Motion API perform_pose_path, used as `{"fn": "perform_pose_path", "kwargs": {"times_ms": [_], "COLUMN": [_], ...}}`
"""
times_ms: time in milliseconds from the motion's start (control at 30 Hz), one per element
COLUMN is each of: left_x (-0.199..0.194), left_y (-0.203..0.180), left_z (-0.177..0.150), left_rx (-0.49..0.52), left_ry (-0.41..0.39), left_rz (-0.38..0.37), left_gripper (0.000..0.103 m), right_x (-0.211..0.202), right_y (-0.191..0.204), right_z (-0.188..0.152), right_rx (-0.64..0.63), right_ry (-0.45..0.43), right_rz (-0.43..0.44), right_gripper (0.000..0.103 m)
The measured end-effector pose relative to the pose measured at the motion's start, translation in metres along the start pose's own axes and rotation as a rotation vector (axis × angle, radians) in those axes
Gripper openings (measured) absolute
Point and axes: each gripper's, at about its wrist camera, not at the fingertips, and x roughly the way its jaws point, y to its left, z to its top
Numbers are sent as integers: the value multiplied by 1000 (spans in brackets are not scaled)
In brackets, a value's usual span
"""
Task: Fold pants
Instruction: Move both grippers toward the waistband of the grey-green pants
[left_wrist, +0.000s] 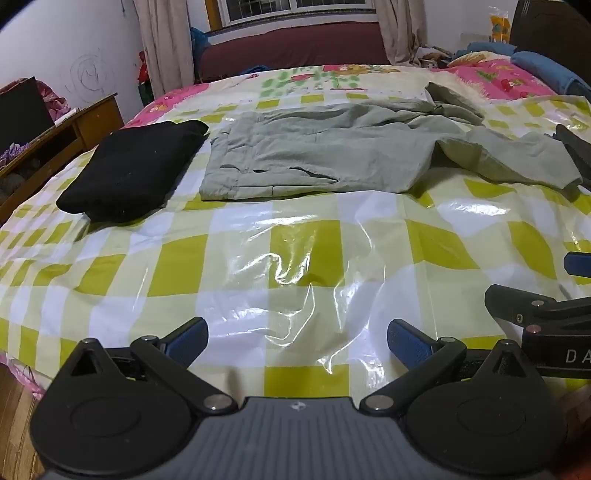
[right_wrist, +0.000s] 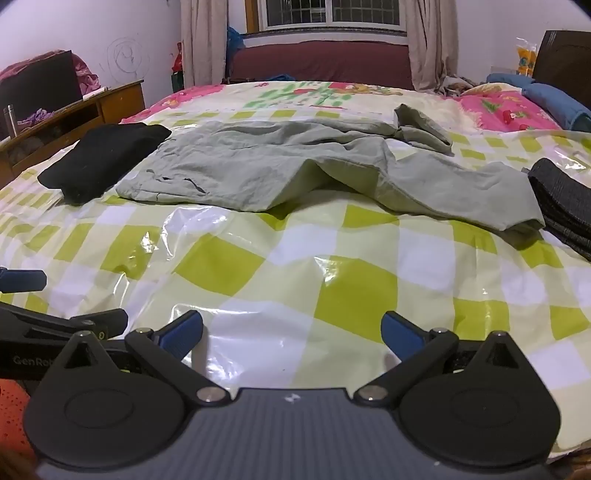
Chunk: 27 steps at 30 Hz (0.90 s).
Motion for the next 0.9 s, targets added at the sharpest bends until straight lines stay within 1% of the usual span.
{"fn": "perform_pose_path", "kwargs": {"times_ms": [900], "left_x": [2], "left_y": [0], "left_z": [-2], "left_rx": [-5], "left_ry": [25], "left_rz": [1], "left_gripper": [103], "right_x": [3], "right_y": [1], "right_z": [-1], "right_rx": [4], "right_ry": [-1], "right_rz": [1], "right_gripper": [102]}}
